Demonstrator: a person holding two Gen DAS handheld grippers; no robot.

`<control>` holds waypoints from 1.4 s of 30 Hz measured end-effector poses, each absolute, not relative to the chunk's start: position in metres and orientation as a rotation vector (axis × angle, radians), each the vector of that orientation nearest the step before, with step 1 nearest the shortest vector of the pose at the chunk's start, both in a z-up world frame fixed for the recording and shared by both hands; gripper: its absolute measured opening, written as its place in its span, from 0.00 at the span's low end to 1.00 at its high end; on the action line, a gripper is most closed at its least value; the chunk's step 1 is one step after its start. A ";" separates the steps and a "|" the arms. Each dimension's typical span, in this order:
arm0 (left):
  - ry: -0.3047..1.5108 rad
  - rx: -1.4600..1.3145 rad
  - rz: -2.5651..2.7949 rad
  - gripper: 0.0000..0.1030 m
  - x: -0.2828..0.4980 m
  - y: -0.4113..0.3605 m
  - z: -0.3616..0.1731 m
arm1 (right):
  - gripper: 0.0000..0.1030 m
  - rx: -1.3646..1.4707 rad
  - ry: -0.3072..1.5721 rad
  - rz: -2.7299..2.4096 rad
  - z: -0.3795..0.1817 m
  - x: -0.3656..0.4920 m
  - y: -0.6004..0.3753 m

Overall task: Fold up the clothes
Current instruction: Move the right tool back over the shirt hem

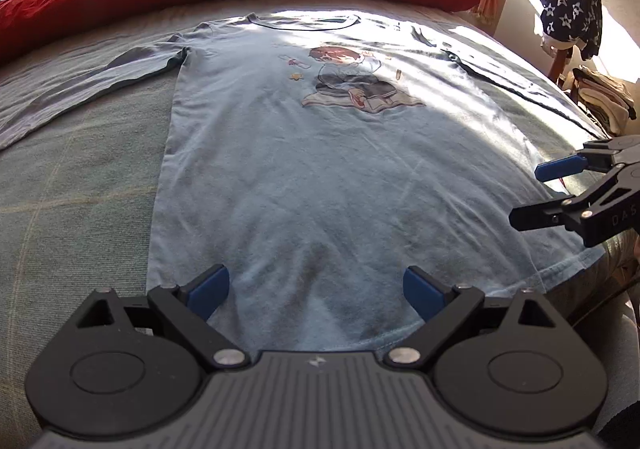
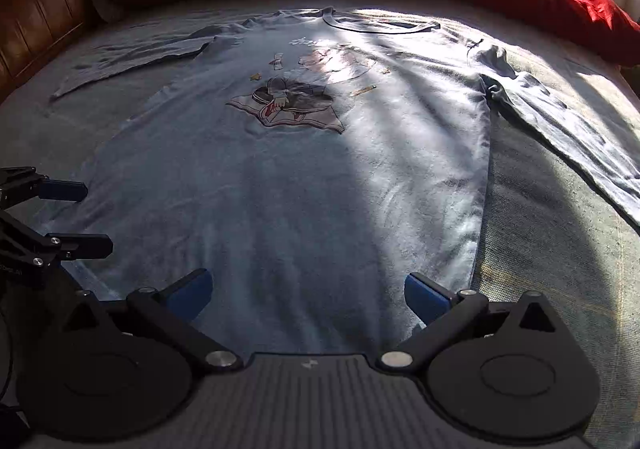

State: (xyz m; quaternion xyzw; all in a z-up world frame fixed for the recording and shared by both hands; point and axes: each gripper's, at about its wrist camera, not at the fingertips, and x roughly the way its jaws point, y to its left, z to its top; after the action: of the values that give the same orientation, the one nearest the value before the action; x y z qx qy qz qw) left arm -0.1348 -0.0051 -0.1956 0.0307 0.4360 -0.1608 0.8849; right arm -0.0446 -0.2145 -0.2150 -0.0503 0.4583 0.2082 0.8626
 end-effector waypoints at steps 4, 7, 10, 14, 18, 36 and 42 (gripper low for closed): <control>0.930 0.107 -0.337 0.92 -0.154 -0.004 -0.198 | 1.00 -0.098 0.938 0.393 -0.231 -0.059 -0.211; 0.904 0.117 -0.355 0.92 -0.166 -0.001 -0.190 | 1.00 -0.055 0.930 0.360 -0.235 -0.061 -0.214; 0.821 0.104 -0.393 0.92 -0.167 0.000 -0.172 | 1.00 -0.066 0.913 0.347 -0.237 -0.064 -0.213; 0.809 0.076 -0.433 0.92 -0.150 -0.007 -0.172 | 1.00 -0.091 0.894 0.330 -0.238 -0.067 -0.208; 0.895 0.040 -0.414 0.92 -0.146 -0.011 -0.196 | 1.00 -0.080 0.877 0.325 -0.239 -0.070 -0.209; 0.883 -0.075 -0.383 0.92 -0.039 0.011 -0.166 | 1.00 -0.066 0.772 0.312 -0.245 -0.085 -0.212; 0.933 -0.164 -0.345 0.92 -0.009 0.016 -0.199 | 1.00 -0.065 0.764 0.314 -0.246 -0.087 -0.212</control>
State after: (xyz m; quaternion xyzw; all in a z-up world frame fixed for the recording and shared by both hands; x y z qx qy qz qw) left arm -0.0086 0.0158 -0.1985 -0.0785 0.4471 -0.1653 0.8756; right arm -0.0868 -0.2124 -0.2462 -0.0315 0.3710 0.1526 0.9155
